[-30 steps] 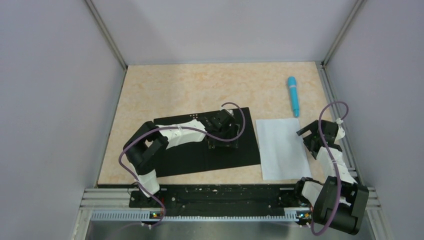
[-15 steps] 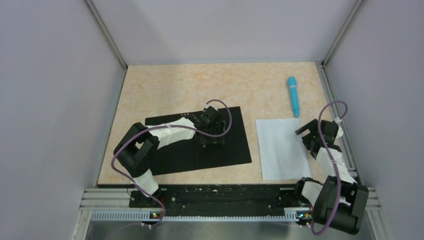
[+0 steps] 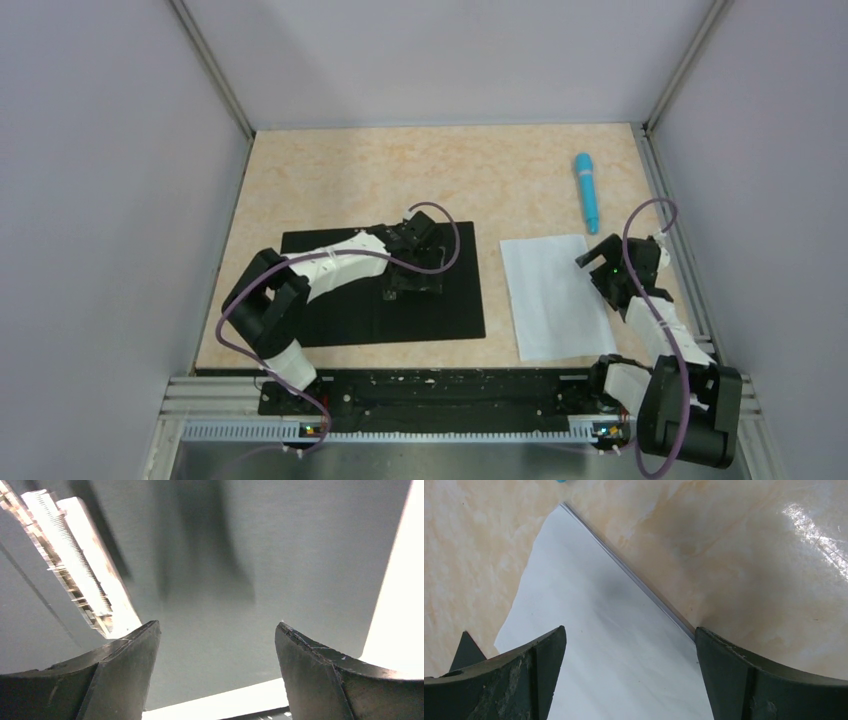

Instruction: Put the files into the folder

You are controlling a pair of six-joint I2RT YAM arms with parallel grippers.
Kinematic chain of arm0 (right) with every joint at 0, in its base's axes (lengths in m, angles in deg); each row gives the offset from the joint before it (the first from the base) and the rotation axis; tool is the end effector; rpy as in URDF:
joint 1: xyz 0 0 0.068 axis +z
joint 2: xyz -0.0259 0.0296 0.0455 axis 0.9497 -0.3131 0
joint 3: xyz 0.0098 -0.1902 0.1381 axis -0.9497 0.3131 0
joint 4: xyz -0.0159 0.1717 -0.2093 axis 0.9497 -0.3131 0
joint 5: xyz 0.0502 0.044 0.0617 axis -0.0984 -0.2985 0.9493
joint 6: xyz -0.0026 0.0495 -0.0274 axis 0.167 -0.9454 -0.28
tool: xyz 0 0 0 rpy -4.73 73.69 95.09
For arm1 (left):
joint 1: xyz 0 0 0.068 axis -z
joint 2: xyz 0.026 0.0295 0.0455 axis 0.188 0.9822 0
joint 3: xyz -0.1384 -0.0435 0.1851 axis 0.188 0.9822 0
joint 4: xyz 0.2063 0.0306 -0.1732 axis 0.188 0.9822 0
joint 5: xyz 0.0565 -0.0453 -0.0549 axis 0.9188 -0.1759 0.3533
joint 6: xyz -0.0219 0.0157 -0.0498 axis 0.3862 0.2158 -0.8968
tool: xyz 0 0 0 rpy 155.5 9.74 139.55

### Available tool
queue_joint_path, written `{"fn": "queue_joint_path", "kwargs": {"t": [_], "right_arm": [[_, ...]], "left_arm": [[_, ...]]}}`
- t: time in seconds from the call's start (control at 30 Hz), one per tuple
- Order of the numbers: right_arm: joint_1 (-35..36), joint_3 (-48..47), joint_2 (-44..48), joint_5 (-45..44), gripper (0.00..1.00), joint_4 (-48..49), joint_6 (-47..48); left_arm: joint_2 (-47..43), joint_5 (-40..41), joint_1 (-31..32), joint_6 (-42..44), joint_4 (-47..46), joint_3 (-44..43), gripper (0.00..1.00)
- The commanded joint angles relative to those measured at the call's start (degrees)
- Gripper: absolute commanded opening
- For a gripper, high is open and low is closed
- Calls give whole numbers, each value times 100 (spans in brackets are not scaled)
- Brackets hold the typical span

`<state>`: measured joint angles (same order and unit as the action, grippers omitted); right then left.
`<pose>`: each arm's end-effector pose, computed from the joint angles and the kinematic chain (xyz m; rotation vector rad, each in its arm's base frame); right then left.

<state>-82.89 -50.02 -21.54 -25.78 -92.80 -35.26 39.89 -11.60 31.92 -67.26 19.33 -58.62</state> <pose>0.2191 -0.0423 0.1169 1.0687 2.1405 0.2861 0.2386 -0.2158 0.1301 0.1263 2.8061 -0.2253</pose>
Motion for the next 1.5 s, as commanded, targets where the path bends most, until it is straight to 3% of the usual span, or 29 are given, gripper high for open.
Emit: {"fn": "queue_joint_path", "kwargs": {"t": [0.0, 0.27, 0.67, 1.1, 1.47], "right_arm": [[160, 273, -55, 273, 99, -510, -295], [603, 374, 194, 153, 99, -741, -573], [604, 95, 321, -313, 99, -1154, -244], [604, -305, -54, -291, 99, -1098, 116], [612, -366, -547, 45, 99, -865, 291]], "left_arm": [[7, -419, 248, -169, 149, -910, 89], [1194, -1378, 386, -757, -399, -2123, 89], [2037, -2012, 590, -1121, -1290, -2400, 91], [2369, -1850, 842, -1455, -1334, -2511, 88], [2813, -937, 1006, -1684, -494, -2901, 82]]}}
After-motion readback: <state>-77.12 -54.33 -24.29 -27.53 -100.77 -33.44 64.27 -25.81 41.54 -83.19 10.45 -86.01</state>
